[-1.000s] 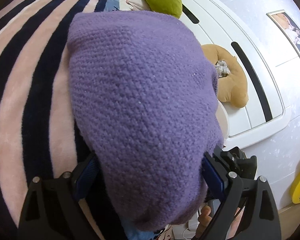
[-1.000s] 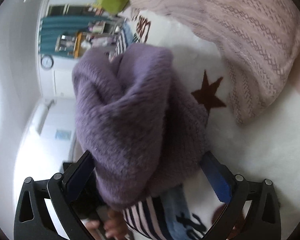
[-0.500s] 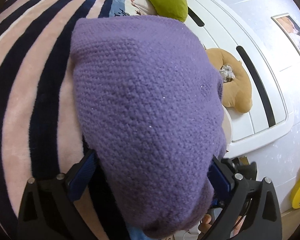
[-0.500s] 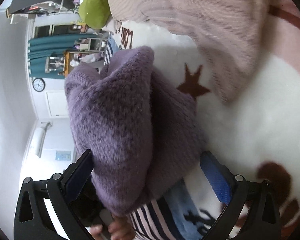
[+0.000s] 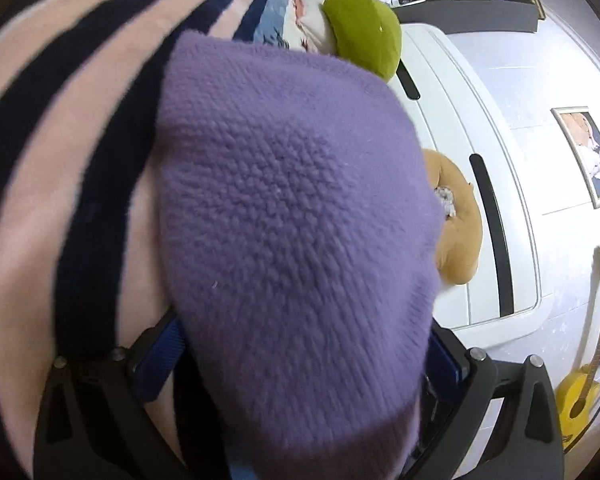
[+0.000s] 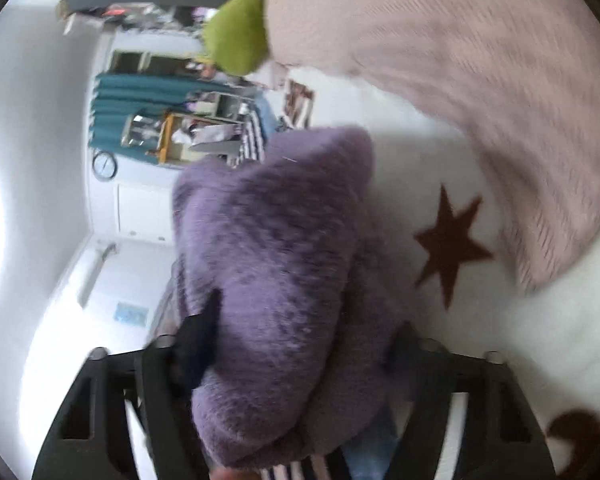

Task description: Fold large clothes

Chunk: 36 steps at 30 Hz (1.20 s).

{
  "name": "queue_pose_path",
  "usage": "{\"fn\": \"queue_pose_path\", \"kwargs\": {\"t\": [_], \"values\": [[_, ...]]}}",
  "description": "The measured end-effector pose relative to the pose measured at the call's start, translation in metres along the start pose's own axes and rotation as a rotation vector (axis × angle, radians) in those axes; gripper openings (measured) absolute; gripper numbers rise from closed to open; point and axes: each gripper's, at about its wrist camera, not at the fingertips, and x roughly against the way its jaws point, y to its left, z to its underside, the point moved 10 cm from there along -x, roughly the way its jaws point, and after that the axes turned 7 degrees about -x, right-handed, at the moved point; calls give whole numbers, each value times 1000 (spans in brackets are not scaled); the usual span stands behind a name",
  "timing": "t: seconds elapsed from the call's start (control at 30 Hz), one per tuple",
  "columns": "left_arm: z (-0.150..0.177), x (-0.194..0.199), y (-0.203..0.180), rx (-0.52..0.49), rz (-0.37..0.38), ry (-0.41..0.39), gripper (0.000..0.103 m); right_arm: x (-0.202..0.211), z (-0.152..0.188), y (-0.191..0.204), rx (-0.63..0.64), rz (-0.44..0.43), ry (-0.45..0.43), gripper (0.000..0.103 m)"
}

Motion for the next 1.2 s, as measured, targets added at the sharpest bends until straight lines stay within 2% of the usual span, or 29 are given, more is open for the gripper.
{"fn": "queue_pose_path", "kwargs": {"t": [0.03,0.17,0.3,0.4,0.5,0.7,0.87,0.93,1.07,1.2], "values": [[0,-6,-3,-17,1,2,102,-1,0,1,1,-8,14,53],[-1,-11,-22,-92,-32,-27,78,-4,-4,0,24,-26,55,48],[-7,0,-38,-131,-15,-18,72,1,-7,15,100,-30,49,44],[-17,16,-59,-165,0,-55,71,5,0,43,207,-45,54,43],[-29,50,-85,-238,-17,-105,71,7,12,78,296,-82,58,43],[-49,160,-138,-385,-76,-226,71,3,56,163,404,-220,114,42],[-67,287,-154,-464,-221,-350,70,-28,126,242,460,-353,241,42],[-73,341,-148,-475,-299,-395,70,-46,159,267,473,-392,282,42],[-84,422,-134,-465,-406,-465,70,-88,228,314,478,-447,381,42],[-94,487,-106,-461,-475,-475,71,-126,288,344,481,-460,431,42]]}}
